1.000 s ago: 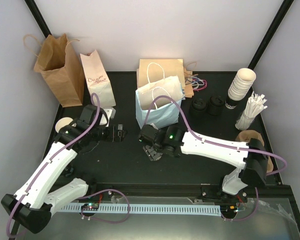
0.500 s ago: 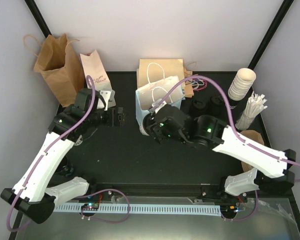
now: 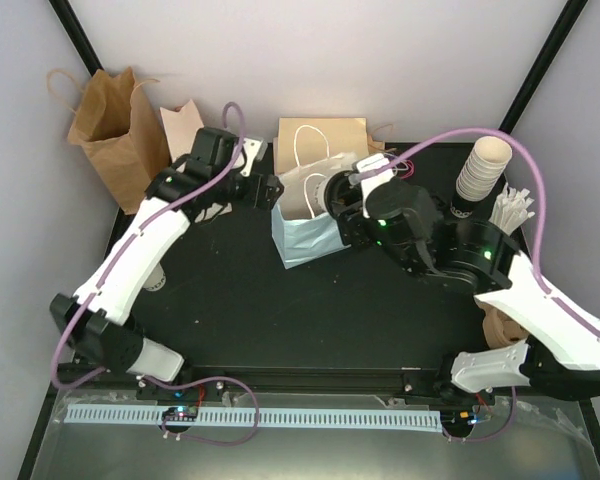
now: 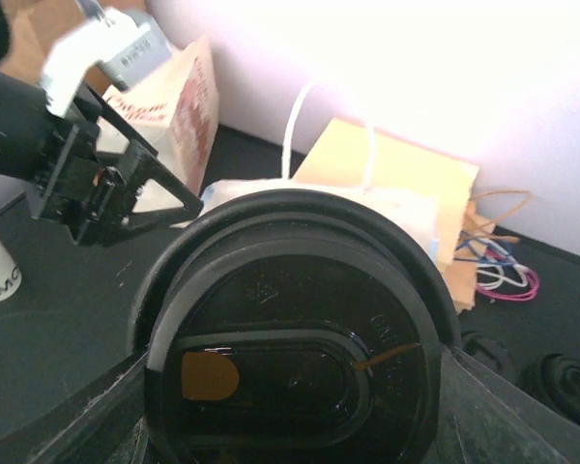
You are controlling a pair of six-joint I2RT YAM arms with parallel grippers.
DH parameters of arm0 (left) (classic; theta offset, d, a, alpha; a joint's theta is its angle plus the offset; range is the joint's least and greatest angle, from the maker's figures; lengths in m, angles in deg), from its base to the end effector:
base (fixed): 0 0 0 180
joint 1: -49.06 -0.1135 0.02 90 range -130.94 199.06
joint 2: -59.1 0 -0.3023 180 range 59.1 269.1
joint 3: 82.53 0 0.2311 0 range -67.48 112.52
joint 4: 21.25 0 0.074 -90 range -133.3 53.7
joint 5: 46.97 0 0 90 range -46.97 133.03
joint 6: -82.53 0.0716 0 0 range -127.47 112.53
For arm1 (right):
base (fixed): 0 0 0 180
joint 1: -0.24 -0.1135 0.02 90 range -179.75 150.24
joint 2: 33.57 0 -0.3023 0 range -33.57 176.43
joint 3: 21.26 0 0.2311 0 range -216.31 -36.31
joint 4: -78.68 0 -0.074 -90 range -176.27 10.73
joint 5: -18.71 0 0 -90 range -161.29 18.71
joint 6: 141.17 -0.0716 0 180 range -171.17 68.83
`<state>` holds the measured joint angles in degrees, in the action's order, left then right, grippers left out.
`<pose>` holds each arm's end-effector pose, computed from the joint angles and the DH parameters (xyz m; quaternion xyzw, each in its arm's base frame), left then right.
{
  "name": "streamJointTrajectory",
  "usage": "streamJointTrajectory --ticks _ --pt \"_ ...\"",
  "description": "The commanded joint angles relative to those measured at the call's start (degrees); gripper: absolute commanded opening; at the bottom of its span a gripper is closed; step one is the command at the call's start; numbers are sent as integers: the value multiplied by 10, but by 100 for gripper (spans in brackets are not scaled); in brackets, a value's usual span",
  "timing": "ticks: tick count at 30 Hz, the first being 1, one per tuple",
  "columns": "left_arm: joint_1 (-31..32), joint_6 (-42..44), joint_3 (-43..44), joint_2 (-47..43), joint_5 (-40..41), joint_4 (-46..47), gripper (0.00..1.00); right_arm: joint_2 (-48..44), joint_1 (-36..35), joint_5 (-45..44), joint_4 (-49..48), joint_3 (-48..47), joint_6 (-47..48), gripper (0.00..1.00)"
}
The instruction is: Pack the takeout coffee
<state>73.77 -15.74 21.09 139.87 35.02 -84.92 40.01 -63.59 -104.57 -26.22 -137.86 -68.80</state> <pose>0.2630 -0.1320 0.4069 0.1585 0.8936 -0.1787 0.3800 0.1309 0.1774 0.4900 -0.2014 0.8255 0.1128 0.5150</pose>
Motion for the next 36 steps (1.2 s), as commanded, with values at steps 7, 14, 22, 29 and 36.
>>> streamJointTrajectory --ticks 7,14,22,29,36 --pt "-4 71 136 133 -66 11 91 -75 5 -102 -11 9 22 57" --pt "-4 120 180 182 -88 -6 79 -67 6 -135 -1 23 22 57" --pt "-4 176 183 211 -91 -4 61 -59 29 -131 -13 44 31 56" --pt "-3 183 183 203 -103 -29 14 -41 83 -70 -19 46 33 55" --pt "4 195 168 170 -98 -68 2 -34 90 -23 -26 47 32 55"
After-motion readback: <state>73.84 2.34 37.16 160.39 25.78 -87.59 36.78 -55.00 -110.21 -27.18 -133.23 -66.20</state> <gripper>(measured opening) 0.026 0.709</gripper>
